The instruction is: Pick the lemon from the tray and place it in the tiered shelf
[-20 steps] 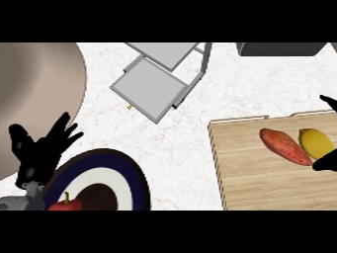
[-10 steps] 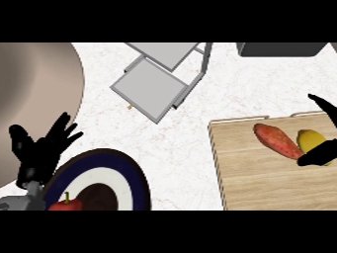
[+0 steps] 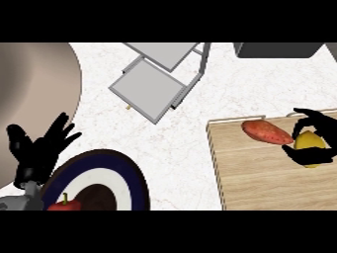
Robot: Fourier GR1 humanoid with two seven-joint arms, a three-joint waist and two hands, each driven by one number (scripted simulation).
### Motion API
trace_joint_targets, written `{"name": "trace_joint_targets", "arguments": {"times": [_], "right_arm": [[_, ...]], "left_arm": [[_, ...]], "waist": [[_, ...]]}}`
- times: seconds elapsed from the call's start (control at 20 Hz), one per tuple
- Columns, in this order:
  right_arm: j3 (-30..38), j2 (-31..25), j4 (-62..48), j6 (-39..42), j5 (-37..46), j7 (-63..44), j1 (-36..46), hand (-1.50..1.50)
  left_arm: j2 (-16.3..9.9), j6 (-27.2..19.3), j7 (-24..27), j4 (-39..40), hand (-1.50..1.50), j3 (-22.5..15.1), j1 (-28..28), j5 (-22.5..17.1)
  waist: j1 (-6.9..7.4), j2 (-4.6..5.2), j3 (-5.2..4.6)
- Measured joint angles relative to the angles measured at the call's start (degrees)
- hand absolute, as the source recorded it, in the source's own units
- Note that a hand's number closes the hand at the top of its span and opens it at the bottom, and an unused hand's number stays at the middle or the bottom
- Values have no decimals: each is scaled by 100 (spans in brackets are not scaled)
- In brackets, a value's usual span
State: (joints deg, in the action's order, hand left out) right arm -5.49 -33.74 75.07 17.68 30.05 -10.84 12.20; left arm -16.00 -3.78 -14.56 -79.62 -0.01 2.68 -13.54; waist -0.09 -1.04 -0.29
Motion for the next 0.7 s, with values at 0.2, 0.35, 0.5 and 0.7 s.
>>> {"name": "trace_joint_targets", "arguments": {"times": [0.2,0.35,0.5,0.7], "right_arm": [[30,157,353,-98,-42,255,-222,150],[-341,1029,679,-391,191,-804,148,150],[-619,1909,670,-851,497,-1771,511,150],[-870,2791,626,-1627,964,-2887,1122,150]], "left_arm": [[33,50,2,-3,0,42,-9,0],[83,43,-36,-43,0,-32,41,36],[126,96,-33,-73,0,-130,163,47],[182,147,-83,-75,0,-256,280,63]], "waist": [[-13,12,31],[74,39,34],[310,96,15],[559,120,2]]}}
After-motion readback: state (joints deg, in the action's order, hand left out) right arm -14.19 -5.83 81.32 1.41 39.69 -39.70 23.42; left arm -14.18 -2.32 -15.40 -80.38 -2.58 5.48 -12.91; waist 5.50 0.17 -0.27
